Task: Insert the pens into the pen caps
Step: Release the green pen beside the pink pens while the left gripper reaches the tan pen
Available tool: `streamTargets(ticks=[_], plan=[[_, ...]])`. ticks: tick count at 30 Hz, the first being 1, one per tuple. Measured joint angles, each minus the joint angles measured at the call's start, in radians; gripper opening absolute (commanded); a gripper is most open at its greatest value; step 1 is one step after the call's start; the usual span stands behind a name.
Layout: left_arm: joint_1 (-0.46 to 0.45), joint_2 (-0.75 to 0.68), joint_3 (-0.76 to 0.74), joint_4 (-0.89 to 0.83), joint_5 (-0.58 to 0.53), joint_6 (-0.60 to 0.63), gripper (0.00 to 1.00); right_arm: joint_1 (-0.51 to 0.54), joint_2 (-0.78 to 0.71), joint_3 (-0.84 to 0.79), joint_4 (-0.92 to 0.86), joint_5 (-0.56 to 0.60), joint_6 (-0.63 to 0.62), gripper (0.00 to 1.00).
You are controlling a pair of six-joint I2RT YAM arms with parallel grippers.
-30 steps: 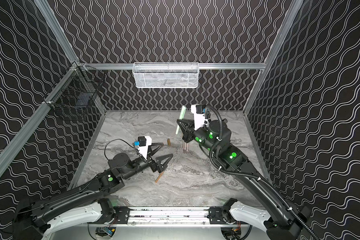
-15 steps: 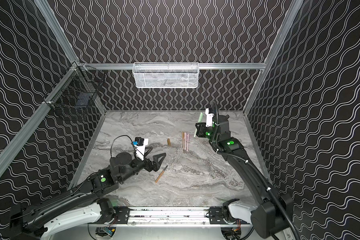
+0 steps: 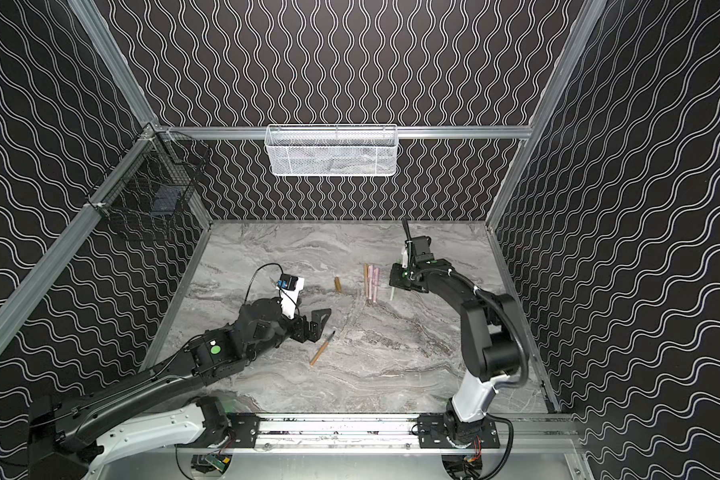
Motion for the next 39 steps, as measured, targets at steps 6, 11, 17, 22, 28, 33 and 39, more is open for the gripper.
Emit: streamTargets(ticks=[6,11,17,22,28,33,39], plan=[[0.000,-0.013,0.000,-0.031,0.000,0.000,0.99,-0.017,0.111,0.044,-0.018,-0.001,0.000,0.09],[0.000,-0.017,0.013,-0.056,0.000,0.001,0.99,-0.021,0.179,0.072,-0.034,-0.018,-0.003,0.10],[0.000,-0.029,0.010,-0.068,0.000,0.001,0.99,-0.030,0.198,0.077,-0.026,-0.040,-0.003,0.14],[0.000,-0.023,0.013,-0.072,0.001,0.001,0.99,-0.037,0.204,0.074,-0.016,-0.062,-0.003,0.16],[0.000,-0.011,0.018,-0.078,0.012,0.001,0.99,-0.045,0.218,0.081,0.011,-0.095,-0.003,0.19],[0.000,-0.010,0.018,-0.095,0.016,0.001,0.99,-0.050,0.231,0.090,0.026,-0.127,-0.003,0.24],[0.000,0.005,0.030,-0.135,0.019,0.001,0.99,-0.049,0.224,0.078,0.054,-0.155,0.002,0.30]])
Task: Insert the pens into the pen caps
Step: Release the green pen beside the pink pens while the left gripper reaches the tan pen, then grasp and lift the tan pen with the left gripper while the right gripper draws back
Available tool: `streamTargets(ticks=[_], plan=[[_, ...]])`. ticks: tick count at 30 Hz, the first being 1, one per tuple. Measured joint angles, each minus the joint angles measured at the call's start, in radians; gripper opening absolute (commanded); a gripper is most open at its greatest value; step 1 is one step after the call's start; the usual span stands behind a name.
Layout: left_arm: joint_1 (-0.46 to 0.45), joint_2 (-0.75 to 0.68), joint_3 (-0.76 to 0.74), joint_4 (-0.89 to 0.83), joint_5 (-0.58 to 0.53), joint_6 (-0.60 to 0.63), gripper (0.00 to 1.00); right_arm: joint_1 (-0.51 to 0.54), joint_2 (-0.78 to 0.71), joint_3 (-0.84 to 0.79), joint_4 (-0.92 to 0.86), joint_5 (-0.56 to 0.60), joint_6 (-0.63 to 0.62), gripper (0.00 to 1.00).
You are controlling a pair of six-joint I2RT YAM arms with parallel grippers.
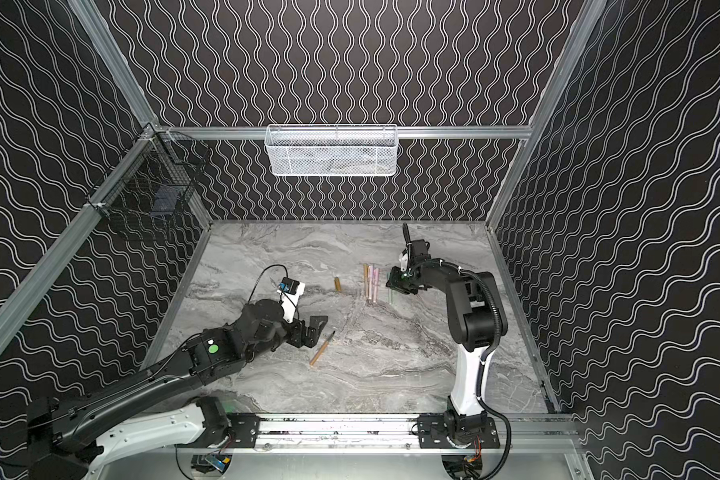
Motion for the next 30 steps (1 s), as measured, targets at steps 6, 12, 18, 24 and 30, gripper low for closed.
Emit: streamTargets(ticks=[6,12,18,24,30], plan=[[0.000,0.076,0.049,-0.093,0.000,0.000,0.94,0.000,-0.084,-0.026,-0.044,0.020,0.010,0.34],[0.000,0.209,0.053,-0.214,0.040,0.000,0.80,0.002,-0.289,-0.100,-0.044,0.082,0.011,0.35],[-0.012,0.382,0.060,-0.275,0.104,0.021,0.54,0.038,-0.436,-0.195,-0.032,0.099,0.027,0.34],[-0.022,0.579,0.122,-0.296,0.122,0.048,0.37,0.097,-0.520,-0.248,-0.018,0.097,0.031,0.33],[-0.024,0.684,0.143,-0.307,0.130,0.056,0.27,0.112,-0.583,-0.307,0.009,0.097,0.037,0.33]])
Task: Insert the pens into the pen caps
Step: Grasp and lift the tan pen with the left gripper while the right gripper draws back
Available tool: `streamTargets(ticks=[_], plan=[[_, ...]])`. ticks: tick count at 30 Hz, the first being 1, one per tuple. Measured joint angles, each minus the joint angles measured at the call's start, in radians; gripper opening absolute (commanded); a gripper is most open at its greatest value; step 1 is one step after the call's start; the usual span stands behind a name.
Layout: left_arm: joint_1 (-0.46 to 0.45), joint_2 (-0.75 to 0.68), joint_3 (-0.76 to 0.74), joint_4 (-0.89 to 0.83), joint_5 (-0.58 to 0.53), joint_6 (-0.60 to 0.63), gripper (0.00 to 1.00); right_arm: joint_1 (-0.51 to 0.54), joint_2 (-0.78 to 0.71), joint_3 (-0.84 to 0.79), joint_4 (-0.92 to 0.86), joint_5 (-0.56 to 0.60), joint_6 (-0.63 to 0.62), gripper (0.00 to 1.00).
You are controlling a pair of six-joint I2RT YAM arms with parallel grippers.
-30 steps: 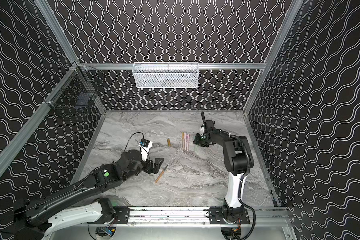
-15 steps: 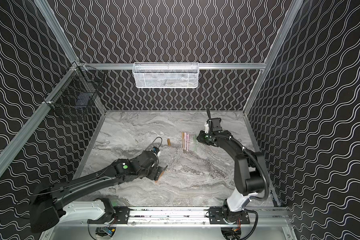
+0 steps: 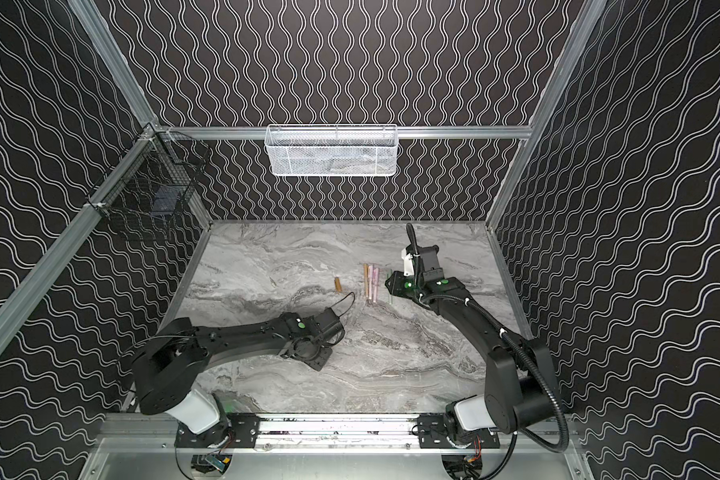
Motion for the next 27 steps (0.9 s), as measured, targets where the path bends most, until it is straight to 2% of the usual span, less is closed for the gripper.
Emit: streamTargets(ticks=[13,17,20,27], plan=[[-0.002,0.052,0.021,-0.004,0.006,0.020,0.01,0.004,-0.092,-0.052,0.013,-0.001,0.009,0.32],[-0.001,0.006,0.013,-0.001,0.007,0.021,0.00,0.004,-0.126,-0.063,0.014,-0.021,0.016,0.32],[-0.001,-0.080,0.016,0.024,0.007,0.019,0.00,0.004,-0.173,-0.095,0.037,-0.058,0.027,0.32],[0.002,-0.259,0.000,0.187,0.034,0.019,0.00,0.017,-0.326,-0.210,0.151,-0.164,0.079,0.38]])
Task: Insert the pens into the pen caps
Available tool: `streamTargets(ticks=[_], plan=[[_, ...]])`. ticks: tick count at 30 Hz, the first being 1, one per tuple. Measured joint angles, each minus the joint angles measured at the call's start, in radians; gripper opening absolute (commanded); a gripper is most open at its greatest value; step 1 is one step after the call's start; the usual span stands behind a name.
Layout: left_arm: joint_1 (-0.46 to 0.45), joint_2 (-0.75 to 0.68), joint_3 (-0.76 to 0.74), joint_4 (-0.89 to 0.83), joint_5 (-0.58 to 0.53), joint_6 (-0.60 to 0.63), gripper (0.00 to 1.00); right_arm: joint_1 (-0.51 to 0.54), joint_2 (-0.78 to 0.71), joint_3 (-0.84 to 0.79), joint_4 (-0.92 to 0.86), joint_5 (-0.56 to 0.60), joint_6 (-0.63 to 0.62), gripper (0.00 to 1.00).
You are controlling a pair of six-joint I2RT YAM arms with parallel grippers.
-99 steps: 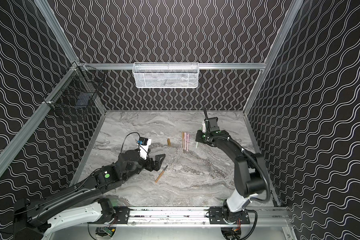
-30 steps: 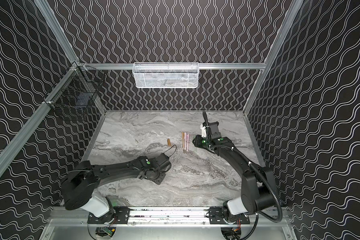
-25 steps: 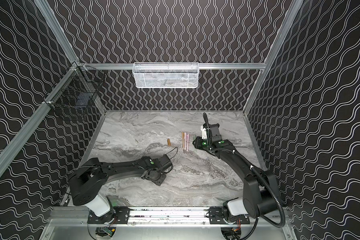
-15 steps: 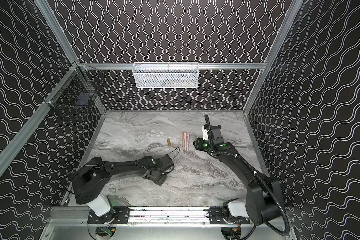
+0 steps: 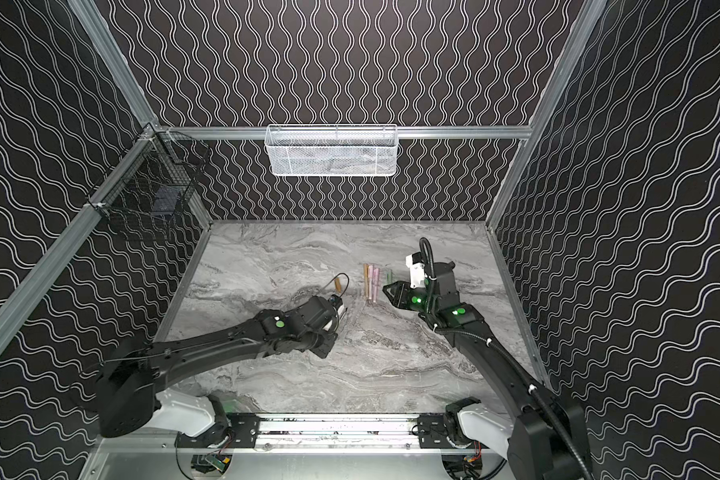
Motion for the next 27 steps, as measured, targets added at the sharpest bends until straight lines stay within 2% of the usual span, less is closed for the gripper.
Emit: streamTargets(ticks=[6,11,16,19,21,27], plan=[[0.025,-0.143,-0.079,0.246,0.095,-0.005,0.00,0.102,-0.095,-0.047,0.105,-0.076,0.014,0.48],[0.065,-0.154,-0.082,0.377,0.182,-0.034,0.00,0.192,-0.099,-0.040,0.158,-0.103,0.010,0.49],[0.069,-0.149,-0.082,0.425,0.241,-0.054,0.00,0.222,-0.048,-0.011,0.175,-0.090,0.011,0.46],[0.069,-0.158,-0.090,0.441,0.252,-0.058,0.00,0.233,-0.015,-0.006,0.183,-0.082,0.016,0.42],[0.069,-0.163,-0.093,0.447,0.255,-0.060,0.00,0.240,0.005,0.003,0.192,-0.076,0.018,0.35],[0.070,-0.165,-0.093,0.455,0.275,-0.061,0.02,0.261,0.039,0.028,0.224,-0.074,0.029,0.05]])
